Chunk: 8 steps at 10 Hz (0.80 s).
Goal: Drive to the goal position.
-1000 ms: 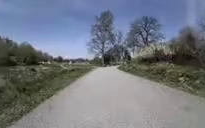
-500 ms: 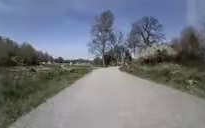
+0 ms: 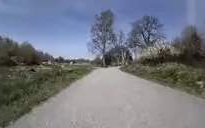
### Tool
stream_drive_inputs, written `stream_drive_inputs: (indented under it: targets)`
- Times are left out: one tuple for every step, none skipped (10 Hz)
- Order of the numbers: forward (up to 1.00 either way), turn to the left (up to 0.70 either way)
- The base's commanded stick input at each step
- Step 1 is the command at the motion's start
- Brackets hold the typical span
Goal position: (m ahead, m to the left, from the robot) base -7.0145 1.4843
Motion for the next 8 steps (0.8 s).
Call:
stream_drive_inputs:
  targets:
    - [0.85, 0.0]
    - [0.85, 0.0]
    - [0.85, 0.0]
    - [0.85, 0.0]
    - [0.85, 0.0]
    - [0.85, 0.0]
    - [0.85, 0.0]
    - [0.85, 0.0]
